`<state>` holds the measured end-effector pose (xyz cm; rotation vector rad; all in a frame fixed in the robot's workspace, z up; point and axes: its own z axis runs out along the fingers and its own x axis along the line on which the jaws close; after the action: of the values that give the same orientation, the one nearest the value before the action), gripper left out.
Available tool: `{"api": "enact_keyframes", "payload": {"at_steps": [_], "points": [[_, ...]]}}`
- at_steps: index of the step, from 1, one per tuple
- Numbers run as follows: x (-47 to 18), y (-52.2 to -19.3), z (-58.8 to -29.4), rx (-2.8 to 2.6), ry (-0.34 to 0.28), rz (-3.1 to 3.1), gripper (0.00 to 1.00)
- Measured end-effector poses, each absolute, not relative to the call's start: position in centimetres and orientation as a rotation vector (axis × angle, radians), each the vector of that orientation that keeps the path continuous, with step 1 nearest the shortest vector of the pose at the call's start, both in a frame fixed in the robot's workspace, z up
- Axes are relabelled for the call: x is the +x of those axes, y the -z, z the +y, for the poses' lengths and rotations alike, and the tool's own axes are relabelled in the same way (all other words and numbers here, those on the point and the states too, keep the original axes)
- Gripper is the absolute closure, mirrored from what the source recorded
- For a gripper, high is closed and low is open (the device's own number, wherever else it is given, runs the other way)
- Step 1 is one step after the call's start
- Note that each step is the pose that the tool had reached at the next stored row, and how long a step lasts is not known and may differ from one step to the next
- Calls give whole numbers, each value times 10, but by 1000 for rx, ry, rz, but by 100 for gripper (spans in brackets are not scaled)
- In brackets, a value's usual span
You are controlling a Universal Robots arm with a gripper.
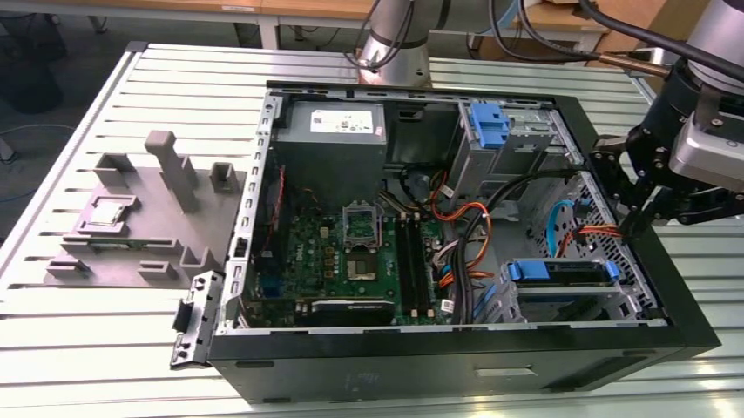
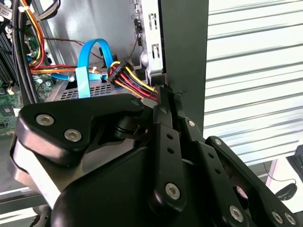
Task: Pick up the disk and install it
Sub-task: 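Insert the first disk wire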
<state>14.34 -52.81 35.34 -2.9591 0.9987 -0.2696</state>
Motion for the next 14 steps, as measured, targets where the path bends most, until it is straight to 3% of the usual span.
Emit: {"api": "enact_keyframes", "payload": {"at_steps": [14], "points": [[130, -352, -528, -2902, 271, 1182, 84]]}}
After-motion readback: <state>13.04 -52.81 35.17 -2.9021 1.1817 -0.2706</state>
